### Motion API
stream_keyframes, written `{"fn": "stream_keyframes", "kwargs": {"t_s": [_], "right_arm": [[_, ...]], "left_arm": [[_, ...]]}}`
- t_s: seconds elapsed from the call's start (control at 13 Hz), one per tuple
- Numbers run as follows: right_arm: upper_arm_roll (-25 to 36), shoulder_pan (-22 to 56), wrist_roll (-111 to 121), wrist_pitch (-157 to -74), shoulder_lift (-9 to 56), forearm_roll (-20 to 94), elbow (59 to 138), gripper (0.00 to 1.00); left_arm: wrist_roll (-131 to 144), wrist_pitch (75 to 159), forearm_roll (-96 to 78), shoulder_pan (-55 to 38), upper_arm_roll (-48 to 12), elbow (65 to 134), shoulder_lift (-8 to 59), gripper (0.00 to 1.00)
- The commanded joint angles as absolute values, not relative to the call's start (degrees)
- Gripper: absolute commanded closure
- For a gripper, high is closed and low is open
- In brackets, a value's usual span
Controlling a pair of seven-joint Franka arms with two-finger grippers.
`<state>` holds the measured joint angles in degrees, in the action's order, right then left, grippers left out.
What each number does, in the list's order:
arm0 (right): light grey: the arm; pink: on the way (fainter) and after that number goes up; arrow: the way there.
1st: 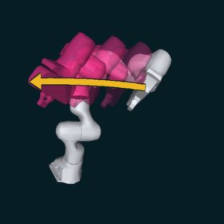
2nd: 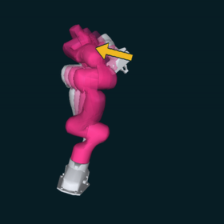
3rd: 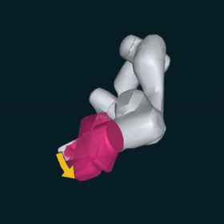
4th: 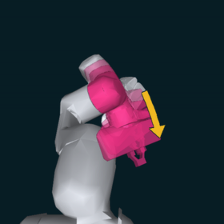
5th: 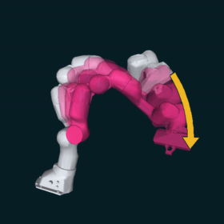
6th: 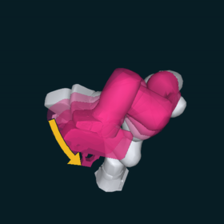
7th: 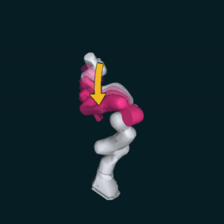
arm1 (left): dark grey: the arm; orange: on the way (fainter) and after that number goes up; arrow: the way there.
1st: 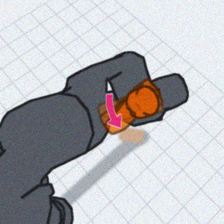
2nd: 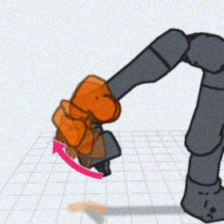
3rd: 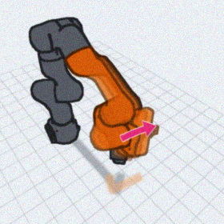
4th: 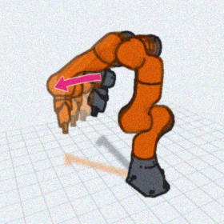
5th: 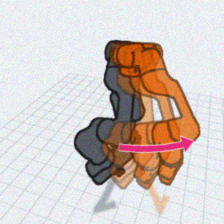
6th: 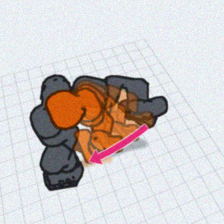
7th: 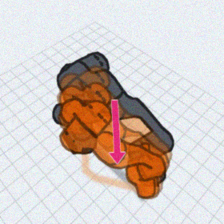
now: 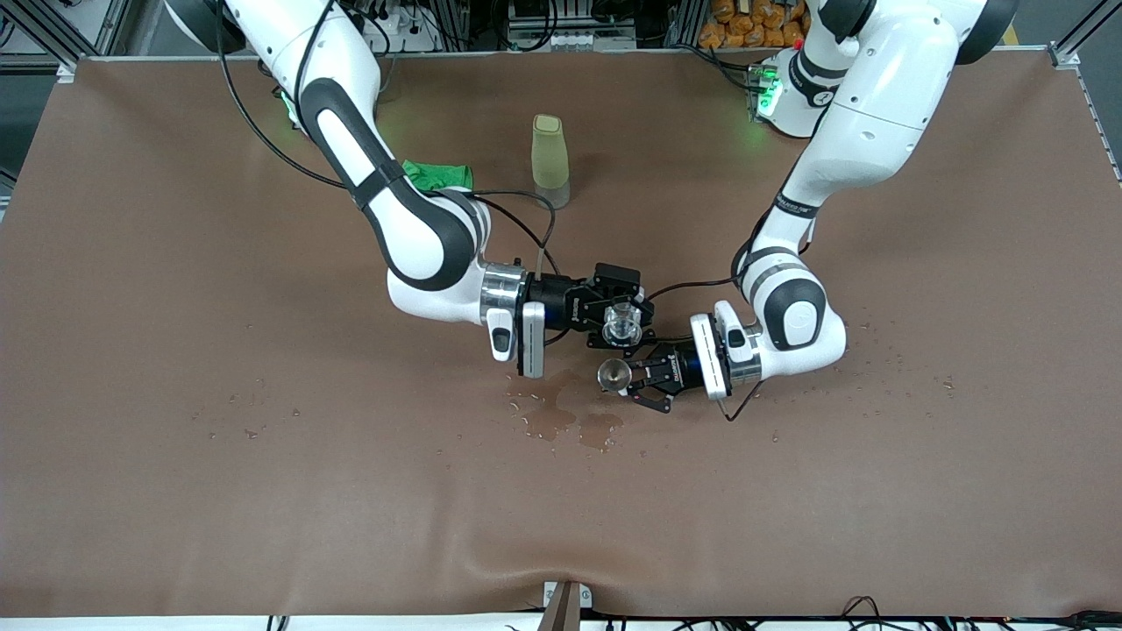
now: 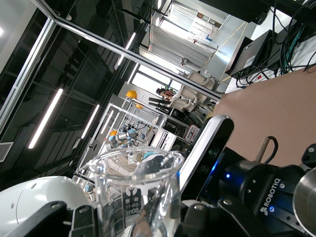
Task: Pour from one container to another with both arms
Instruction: 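Tilt the right gripper's beaker over the jigger held by the left gripper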
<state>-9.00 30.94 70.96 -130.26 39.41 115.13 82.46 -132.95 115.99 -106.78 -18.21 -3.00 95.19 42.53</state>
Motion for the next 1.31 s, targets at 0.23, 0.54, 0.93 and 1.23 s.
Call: {"fn": "stream_keyframes", "kwargs": {"t_s": [0.23, 0.54, 0.93, 1.23], "right_arm": [[-9.1, 30.1, 66.9, -126.9, 38.1, 116.8, 83.8, 1.00], [-9.1, 30.2, 65.1, -126.9, 38.1, 116.8, 83.8, 1.00], [-9.1, 30.2, 62.8, -126.9, 38.2, 116.9, 83.5, 1.00], [-9.1, 30.1, 60.7, -126.9, 38.4, 116.8, 83.2, 1.00]], "left_arm": [[-131.6, 116.6, -106.1, -18.4, -3.1, 93.5, 43.3, 1.00], [-131.6, 116.6, -106.0, -18.4, -3.1, 93.5, 43.3, 1.00], [-131.8, 116.6, -105.8, -18.1, -3.1, 93.5, 43.3, 1.00], [-131.8, 116.6, -105.9, -18.0, -3.1, 93.5, 43.3, 1.00]]}}
